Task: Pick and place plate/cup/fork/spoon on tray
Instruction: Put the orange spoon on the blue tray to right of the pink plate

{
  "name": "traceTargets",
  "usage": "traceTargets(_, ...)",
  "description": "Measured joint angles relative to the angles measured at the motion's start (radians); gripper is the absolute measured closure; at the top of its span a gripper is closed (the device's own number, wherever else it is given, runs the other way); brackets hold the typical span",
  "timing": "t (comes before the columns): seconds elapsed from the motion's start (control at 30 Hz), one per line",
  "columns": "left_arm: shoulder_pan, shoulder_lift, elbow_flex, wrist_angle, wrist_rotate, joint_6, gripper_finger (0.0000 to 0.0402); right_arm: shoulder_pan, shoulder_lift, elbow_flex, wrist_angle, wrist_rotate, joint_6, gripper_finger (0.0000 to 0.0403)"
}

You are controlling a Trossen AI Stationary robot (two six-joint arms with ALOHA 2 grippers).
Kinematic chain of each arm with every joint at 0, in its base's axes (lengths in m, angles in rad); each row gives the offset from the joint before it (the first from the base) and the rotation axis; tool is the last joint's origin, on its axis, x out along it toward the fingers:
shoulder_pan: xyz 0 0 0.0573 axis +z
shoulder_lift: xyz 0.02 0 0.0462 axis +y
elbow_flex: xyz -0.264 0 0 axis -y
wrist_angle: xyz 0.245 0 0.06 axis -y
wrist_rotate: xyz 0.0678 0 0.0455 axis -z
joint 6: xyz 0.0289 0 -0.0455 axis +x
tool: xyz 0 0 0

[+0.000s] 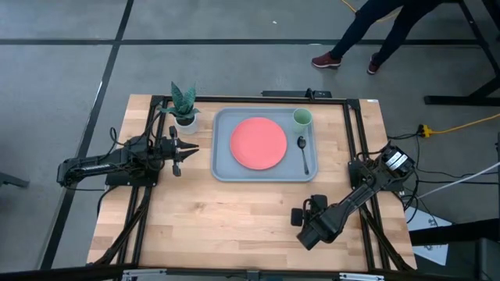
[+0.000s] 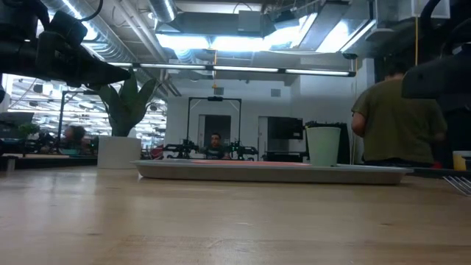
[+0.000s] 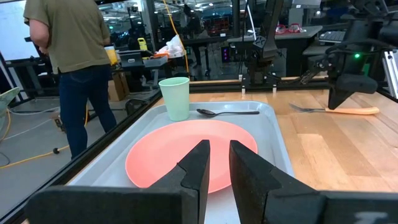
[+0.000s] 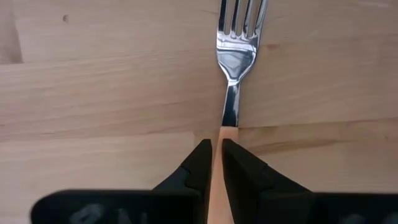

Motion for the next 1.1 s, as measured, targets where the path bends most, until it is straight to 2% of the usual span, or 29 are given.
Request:
traceTargets(0.27, 0.000, 0.000, 0.000, 0.000, 0.000, 0.000, 0.0347, -0.014, 0.001, 0.000, -0.040, -0.027, 0.000, 0.0355)
traceTargets(0.5, 0.000, 0.000, 0.000, 0.000, 0.000, 0.000, 0.0347, -0.018, 0.001, 0.000, -0.044, -0.027, 0.000, 0.0284)
traceTargets(0.6, 0.000, 0.000, 0.000, 0.000, 0.000, 0.000, 0.0347, -0.018, 0.001, 0.000, -0.053, -0.027, 0.003, 0.0269)
traceTargets(1.1, 0.000, 0.000, 0.000, 0.000, 0.000, 0.000, 0.0347, -0.024, 0.047, 0.001, -0.026, -0.065, 0.001, 0.0298)
